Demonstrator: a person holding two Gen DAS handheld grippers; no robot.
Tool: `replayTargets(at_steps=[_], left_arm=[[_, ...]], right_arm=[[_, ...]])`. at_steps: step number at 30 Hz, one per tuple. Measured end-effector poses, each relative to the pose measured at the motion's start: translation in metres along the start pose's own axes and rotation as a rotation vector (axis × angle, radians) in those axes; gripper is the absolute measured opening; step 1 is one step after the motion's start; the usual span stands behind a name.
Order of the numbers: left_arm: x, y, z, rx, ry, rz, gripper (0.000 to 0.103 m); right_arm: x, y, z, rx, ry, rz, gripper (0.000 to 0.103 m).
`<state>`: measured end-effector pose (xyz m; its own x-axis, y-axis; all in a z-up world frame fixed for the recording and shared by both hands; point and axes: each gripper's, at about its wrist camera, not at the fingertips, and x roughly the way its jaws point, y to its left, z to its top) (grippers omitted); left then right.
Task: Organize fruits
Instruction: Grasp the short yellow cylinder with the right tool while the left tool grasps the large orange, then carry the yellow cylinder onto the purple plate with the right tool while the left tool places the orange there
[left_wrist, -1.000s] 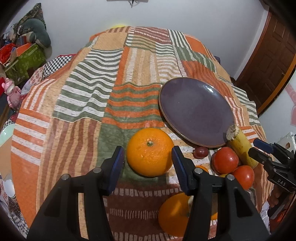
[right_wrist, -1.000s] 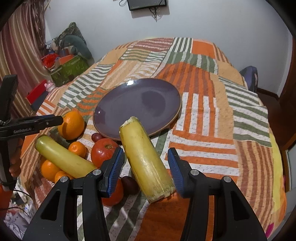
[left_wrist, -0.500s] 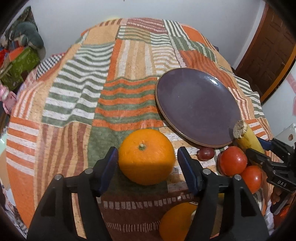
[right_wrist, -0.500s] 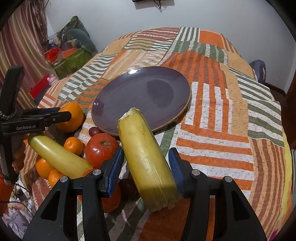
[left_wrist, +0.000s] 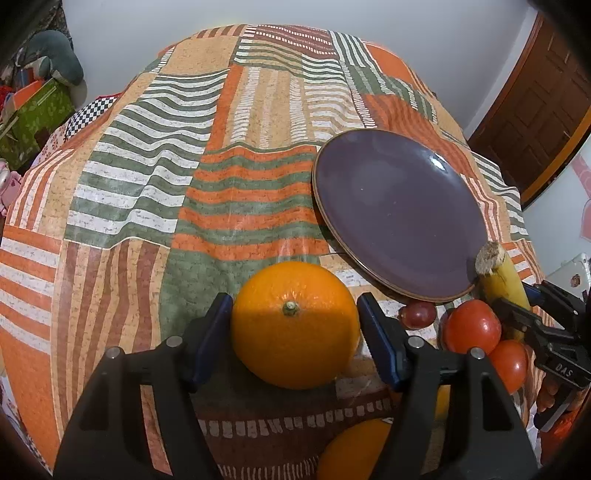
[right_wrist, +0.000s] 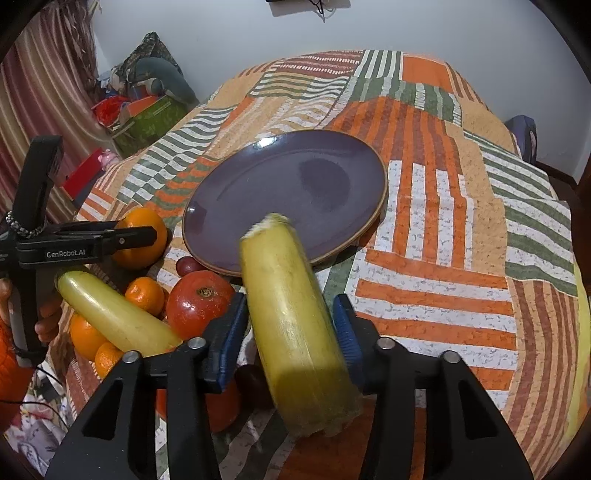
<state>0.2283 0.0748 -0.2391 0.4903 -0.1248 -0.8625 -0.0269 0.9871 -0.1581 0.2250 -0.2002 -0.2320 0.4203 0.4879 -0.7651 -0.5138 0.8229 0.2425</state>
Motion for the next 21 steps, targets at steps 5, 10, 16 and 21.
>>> replayTargets(at_steps=[5, 10, 16, 21], left_arm=[[-0.006, 0.0, -0.003, -0.001, -0.009, 0.009, 0.068], [-0.017, -0.004, -0.003, 0.019, -0.036, 0.02, 0.068], [-0.033, -0.007, 0.001, 0.027, -0.083, 0.021, 0.068], [-0.05, -0.013, 0.008, 0.046, -0.131, 0.025, 0.068]], right_arm=[[-0.003, -0.004, 0.001, 0.025, -0.013, 0.008, 0.037], [-0.01, -0.005, 0.004, 0.031, -0.041, 0.001, 0.036], [-0.024, 0.0, 0.013, 0.024, -0.095, -0.003, 0.036], [-0.032, 0.004, 0.024, 0.015, -0.133, -0.003, 0.035]])
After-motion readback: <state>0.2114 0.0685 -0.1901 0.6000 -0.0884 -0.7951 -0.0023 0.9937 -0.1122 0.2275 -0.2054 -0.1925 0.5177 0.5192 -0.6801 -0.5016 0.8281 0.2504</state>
